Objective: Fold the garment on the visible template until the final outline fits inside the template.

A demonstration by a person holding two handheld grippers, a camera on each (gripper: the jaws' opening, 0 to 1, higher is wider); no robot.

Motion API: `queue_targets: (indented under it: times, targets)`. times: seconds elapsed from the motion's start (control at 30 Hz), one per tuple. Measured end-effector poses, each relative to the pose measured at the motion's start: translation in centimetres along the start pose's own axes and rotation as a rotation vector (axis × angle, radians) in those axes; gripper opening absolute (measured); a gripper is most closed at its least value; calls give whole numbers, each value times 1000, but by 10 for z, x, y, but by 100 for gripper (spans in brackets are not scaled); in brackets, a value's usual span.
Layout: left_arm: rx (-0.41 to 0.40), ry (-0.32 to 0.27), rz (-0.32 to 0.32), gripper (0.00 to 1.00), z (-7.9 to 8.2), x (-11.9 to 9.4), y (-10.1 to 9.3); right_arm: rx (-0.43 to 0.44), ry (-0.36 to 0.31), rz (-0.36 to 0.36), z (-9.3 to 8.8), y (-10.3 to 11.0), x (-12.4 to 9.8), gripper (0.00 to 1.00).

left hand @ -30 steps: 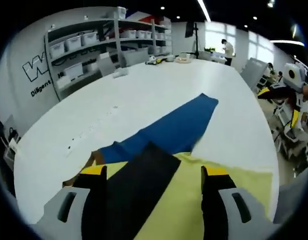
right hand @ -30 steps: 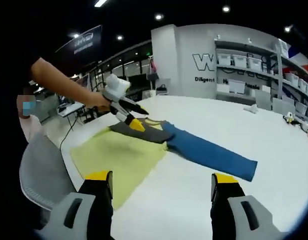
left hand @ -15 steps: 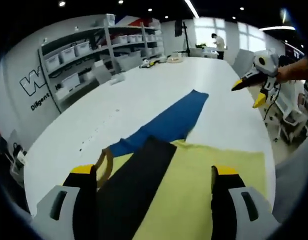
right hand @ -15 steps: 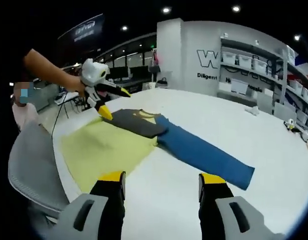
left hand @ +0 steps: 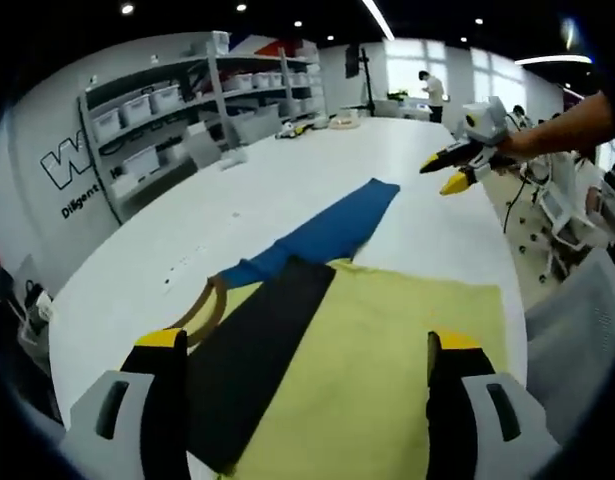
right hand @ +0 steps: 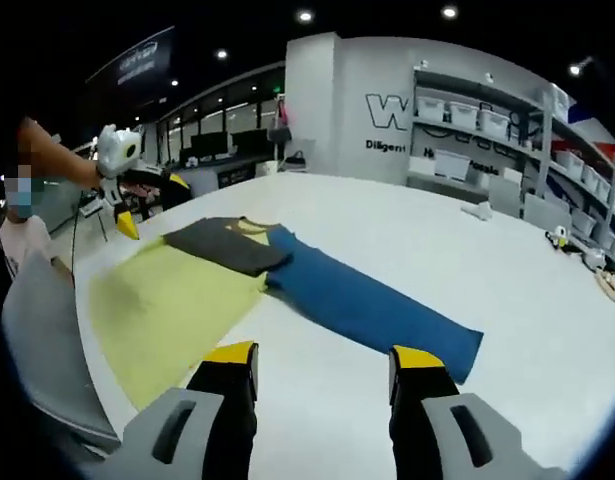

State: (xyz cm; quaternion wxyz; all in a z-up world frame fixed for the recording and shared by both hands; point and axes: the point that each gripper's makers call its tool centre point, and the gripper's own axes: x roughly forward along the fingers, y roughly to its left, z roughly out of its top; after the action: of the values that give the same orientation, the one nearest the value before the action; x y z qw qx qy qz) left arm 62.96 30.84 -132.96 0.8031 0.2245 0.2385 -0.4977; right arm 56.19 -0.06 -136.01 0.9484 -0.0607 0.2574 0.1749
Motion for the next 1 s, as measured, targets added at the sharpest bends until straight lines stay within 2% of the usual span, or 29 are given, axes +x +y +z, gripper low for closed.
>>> queue_targets:
  times: [0.1, 0.2, 0.37, 0.57, 0.7, 0.83, 0.97, 1.0]
  targets:
    - [-4, -10, -8, 97, -4, -7, -5, -9, 22, -30, -4, -11, 4, 45]
    - [-10, 5, -9, 97, -12, -11, -8, -12, 41, -48, -9, -21, 8, 42]
    - [-47, 20, -17, 96, -24, -21, -16, 24, 69, -101, -17, -46, 11, 38]
    - [-137, 49, -79, 97, -35, -31, -37, 39, 114, -147, -27, -71, 20, 37]
    - [-125, 43, -88, 96, -37, -36, -43, 91, 113, -178, -28, -87, 26, 37]
    - [-111, 50, -91, 95, -40, -43, -50, 87, 140, -204, -34, -101, 33, 36]
    - [-106, 25, -85, 93, -36, -51, -55, 142, 144, -253, -39, -119, 40, 36]
    - [-110, 27, -84, 93, -38, -53, -56, 137, 168, -259, -44, -123, 43, 35]
